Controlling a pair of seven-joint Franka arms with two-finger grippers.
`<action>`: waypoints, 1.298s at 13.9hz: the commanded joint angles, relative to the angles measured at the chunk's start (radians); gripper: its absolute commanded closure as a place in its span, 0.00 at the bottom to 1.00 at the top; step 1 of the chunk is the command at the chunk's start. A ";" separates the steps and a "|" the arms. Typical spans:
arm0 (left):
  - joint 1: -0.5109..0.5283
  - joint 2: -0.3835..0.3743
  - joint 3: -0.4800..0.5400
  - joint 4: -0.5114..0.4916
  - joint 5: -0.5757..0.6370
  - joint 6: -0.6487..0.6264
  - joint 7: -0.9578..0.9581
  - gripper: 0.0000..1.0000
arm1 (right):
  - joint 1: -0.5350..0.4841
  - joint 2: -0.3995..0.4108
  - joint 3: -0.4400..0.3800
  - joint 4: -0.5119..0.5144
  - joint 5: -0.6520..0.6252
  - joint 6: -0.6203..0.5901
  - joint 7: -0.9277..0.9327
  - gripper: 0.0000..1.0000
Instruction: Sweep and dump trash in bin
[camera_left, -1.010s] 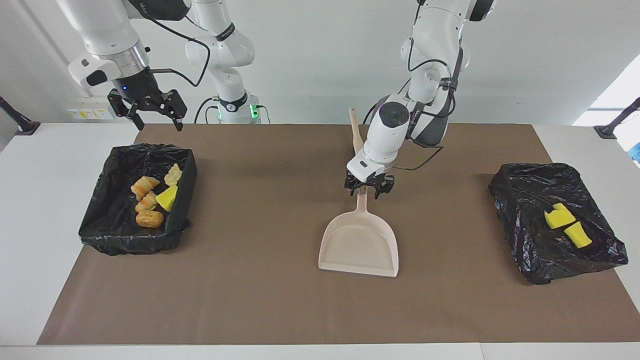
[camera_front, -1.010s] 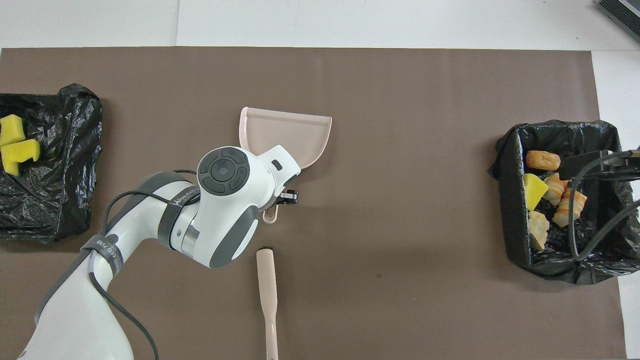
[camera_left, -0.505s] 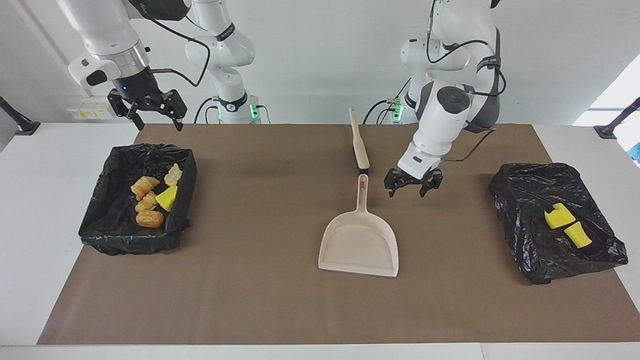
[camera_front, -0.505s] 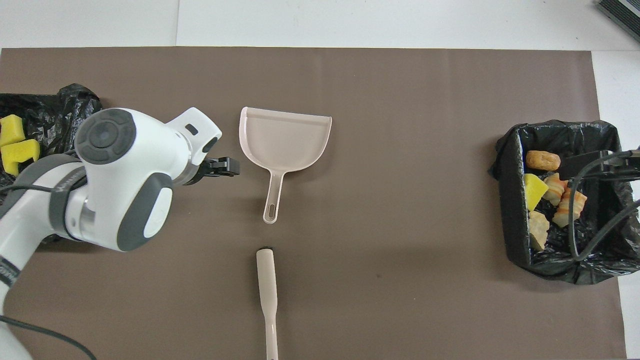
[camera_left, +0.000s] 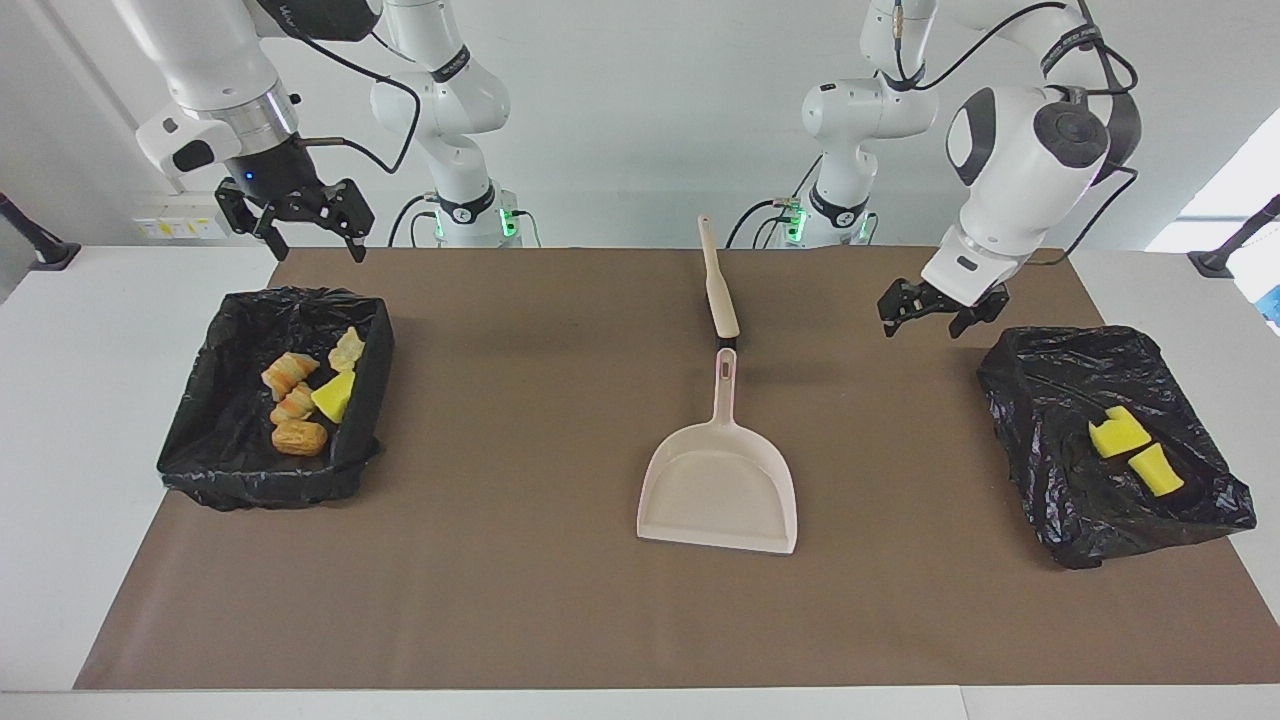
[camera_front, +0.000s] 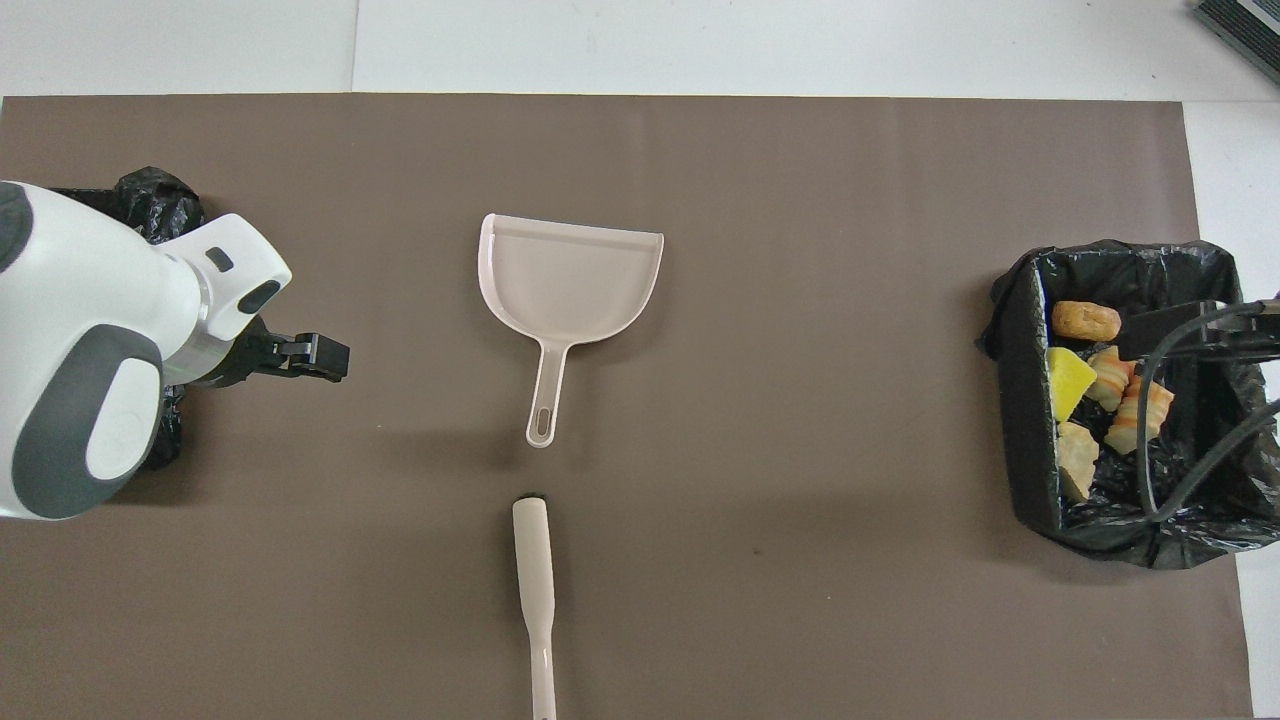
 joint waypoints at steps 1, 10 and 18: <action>0.063 -0.003 -0.001 0.113 -0.018 -0.160 0.058 0.00 | -0.002 -0.021 0.000 -0.025 0.002 0.007 -0.027 0.00; 0.094 -0.092 -0.009 0.185 -0.010 -0.268 0.105 0.00 | -0.002 -0.021 0.000 -0.023 0.002 0.007 -0.027 0.00; 0.099 -0.091 -0.007 0.188 -0.015 -0.145 0.100 0.00 | -0.002 -0.021 0.000 -0.023 0.002 0.007 -0.027 0.00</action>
